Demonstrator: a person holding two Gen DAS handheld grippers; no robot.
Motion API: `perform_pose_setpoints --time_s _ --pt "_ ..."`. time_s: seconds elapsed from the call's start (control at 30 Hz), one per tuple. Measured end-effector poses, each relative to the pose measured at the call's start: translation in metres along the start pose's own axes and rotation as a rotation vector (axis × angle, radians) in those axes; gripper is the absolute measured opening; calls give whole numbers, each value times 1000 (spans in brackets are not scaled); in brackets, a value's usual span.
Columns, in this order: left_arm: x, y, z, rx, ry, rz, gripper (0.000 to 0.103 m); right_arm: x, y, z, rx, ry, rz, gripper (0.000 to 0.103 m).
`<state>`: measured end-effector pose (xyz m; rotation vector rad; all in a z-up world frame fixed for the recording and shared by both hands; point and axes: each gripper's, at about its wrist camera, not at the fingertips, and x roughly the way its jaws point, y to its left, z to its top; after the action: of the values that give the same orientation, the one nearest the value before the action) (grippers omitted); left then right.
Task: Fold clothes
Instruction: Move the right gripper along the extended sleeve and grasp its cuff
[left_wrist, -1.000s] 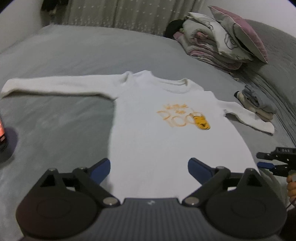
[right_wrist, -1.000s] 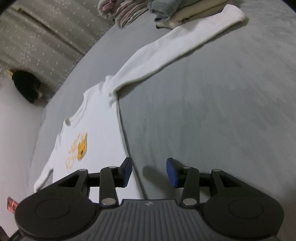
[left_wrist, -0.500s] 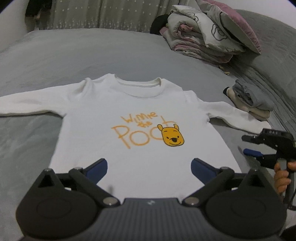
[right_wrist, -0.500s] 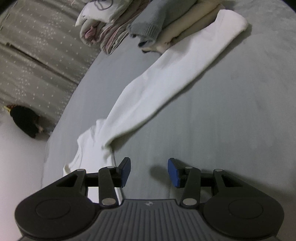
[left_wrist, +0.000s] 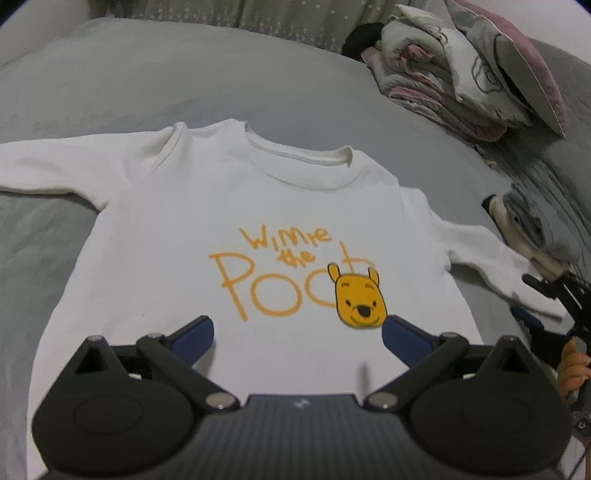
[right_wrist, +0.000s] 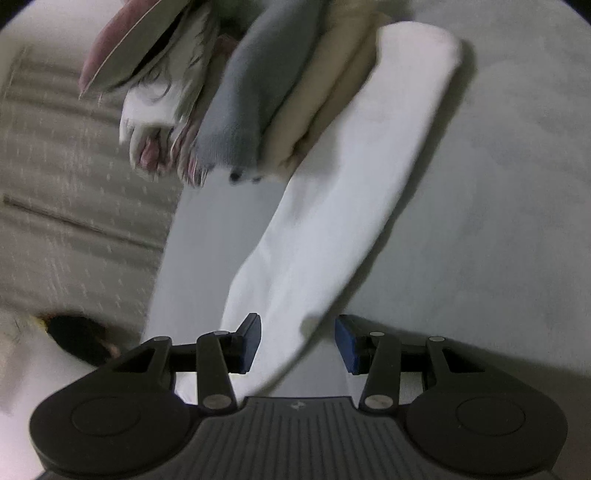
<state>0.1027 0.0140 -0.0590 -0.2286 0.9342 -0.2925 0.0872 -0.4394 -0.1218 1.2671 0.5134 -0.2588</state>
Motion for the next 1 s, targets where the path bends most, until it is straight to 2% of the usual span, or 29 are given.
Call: perform_pose_setpoints --time_s 0.1,0.27,0.37,0.43,0.53,0.6,0.8,1.0 --pt "4 2 2 -18 -1 1 102 1 -14 14 99 -28 46 43" --pt "12 6 8 -73 14 -32 102 6 -42 32 403 -67 143 42" --pt "18 10 9 -102 27 -45 102 15 -40 39 442 -92 135 41" --pt "20 11 10 -105 28 -43 102 19 -33 38 411 -114 111 40" --pt "20 12 12 -123 25 -49 102 25 -21 36 345 -143 69 30" --pt "20 14 13 -137 27 -53 102 31 -15 37 322 -153 38 12" --pt "18 18 16 -146 36 -41 102 24 20 30 165 -223 -49 10" --pt "10 22 21 -139 30 -17 102 11 75 14 -18 -286 -47 10"
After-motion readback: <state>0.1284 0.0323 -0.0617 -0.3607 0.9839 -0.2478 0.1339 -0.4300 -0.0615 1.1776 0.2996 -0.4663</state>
